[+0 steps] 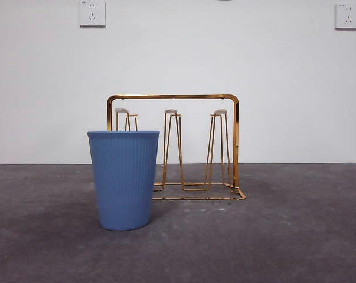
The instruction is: Pick up cup 1,put cup 1 in the cup rack,pick up cup 2,put cup 2 in the cup rack
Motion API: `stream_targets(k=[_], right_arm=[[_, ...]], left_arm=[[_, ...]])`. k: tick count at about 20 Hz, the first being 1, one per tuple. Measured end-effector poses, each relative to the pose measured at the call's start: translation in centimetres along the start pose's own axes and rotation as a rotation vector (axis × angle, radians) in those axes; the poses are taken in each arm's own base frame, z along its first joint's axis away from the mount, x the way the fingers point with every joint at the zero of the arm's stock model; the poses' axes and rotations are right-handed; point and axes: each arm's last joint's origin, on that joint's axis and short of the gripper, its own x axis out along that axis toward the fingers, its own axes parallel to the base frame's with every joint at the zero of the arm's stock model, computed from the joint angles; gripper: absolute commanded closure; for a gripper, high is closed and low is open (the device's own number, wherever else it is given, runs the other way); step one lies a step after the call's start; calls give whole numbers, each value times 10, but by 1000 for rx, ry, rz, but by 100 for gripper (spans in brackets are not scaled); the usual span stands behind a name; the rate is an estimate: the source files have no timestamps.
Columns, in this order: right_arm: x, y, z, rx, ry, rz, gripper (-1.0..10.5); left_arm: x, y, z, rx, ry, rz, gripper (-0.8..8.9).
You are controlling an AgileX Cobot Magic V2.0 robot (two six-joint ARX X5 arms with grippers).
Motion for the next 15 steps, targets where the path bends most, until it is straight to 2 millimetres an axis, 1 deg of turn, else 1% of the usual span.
stream_targets(k=[3, 5, 12, 15], right_arm=[[-1, 0, -2, -3, 16, 0, 788], [-1, 0, -3, -5, 27, -1, 788], [-1, 0, -6, -11, 59, -2, 788], [-1, 0, -10, -17, 91, -3, 788]], left_arm=[[2, 1, -2, 74, -5, 31, 822], [8, 2, -8, 101, 3, 57, 822], [41, 13, -57, 161, 84, 156, 822], [49, 18, -68, 167, 87, 184, 822]])
